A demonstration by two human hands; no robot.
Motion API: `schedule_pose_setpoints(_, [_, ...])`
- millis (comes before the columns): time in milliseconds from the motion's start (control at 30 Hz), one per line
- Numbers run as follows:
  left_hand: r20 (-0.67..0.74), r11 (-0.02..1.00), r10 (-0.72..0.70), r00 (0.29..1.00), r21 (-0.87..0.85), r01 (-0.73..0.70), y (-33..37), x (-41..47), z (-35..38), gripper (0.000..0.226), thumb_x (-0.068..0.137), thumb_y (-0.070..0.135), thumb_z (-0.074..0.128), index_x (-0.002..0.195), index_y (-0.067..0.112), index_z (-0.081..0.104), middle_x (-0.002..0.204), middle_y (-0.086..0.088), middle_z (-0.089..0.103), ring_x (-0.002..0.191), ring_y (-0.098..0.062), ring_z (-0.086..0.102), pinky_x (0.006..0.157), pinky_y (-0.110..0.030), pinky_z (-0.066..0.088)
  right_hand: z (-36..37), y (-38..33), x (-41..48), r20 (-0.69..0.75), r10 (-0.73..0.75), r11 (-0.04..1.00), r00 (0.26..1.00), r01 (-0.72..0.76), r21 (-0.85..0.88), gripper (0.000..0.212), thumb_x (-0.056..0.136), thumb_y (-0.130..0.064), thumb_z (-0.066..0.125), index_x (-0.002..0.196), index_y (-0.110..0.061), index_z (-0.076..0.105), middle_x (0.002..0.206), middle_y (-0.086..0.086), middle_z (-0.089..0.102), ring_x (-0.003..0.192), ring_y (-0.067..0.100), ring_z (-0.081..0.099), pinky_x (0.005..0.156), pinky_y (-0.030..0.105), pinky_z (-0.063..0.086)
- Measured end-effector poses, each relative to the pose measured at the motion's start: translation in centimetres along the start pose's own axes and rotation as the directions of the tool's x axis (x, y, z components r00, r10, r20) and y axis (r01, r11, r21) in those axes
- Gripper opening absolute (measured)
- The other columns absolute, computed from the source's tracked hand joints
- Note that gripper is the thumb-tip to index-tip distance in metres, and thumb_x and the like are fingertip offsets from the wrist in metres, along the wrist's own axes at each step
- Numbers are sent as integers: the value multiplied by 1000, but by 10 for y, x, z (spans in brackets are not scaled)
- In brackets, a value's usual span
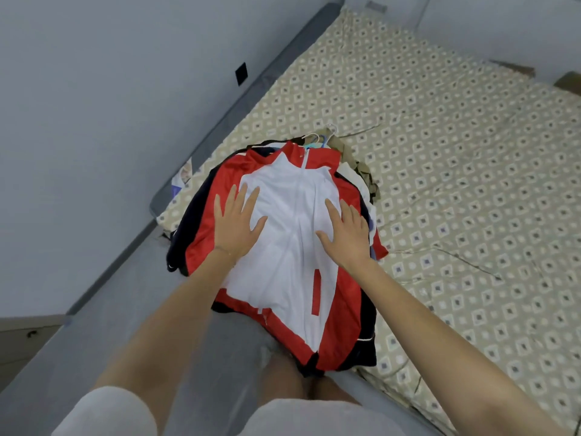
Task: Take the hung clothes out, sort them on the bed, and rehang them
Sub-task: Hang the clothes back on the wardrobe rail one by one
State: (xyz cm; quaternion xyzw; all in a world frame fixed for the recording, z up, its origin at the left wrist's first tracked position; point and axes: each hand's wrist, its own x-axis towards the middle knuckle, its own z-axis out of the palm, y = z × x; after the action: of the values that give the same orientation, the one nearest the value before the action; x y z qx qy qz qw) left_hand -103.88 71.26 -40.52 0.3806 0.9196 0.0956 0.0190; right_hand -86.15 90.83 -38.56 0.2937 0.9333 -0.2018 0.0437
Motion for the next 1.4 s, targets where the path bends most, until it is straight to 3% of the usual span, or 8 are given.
schedule_pose_setpoints(267, [48,998,60,997,-17,-59,-16,108,58,65,97,54,35,152,21,35,155,-10,39,146,-31,30,118,-57,16,34,10,91,19,135,989,991,-136,57,71,97,-43,52,156,-24,17,162,16,13,147,38,15,119,51,15])
schedule_pose_setpoints(467, [142,996,84,986,-35,-80,-35,184,116,70,96,57,27,156,20,25,161,-8,27,150,-28,22,121,-53,6,68,25,162,35,266,958,963,-268,106,74,95,-42,55,156,-25,18,161,16,15,147,35,17,119,51,17])
schedule_pose_setpoints(633, [206,995,74,976,-79,-59,-45,237,154,70,101,48,43,157,14,18,163,-10,22,152,-26,14,122,-47,-1,89,40,211,32,331,936,943,-333,112,75,96,-44,52,157,-26,11,162,13,14,149,32,13,121,48,13])
schedule_pose_setpoints(867, [264,988,-2,964,-149,43,-50,264,193,71,99,42,51,154,5,25,148,-18,45,135,-37,42,117,-46,20,115,53,241,54,379,917,924,-383,113,84,95,-46,52,157,-22,1,156,8,29,141,28,31,117,44,22])
schedule_pose_setpoints(967, [244,995,17,970,-95,7,-56,266,206,60,98,38,54,142,-2,43,124,-24,61,115,-43,54,107,-50,34,122,54,244,48,407,903,912,-410,133,85,95,-44,55,157,-15,4,145,10,43,127,30,44,108,44,34])
schedule_pose_setpoints(1067, [240,998,56,969,-47,-46,-60,266,207,40,99,32,53,117,-3,57,104,-25,66,102,-44,57,98,-52,39,123,52,244,59,420,904,906,-423,63,79,96,-44,51,155,-9,13,143,11,45,126,31,44,106,44,32])
schedule_pose_setpoints(1167, [242,994,102,965,-55,-92,-64,266,199,29,96,27,59,99,-2,58,91,-24,66,92,-43,58,89,-50,41,118,47,242,80,422,904,903,-425,35,76,97,-44,51,154,-8,16,141,12,48,125,32,45,105,44,31])
schedule_pose_setpoints(1400, [262,979,186,947,-134,-156,-68,250,160,33,98,36,58,90,4,54,84,-18,64,86,-37,56,79,-44,39,95,38,229,186,417,905,890,-425,5,64,94,-51,52,141,-11,34,123,12,61,114,33,55,99,44,34])
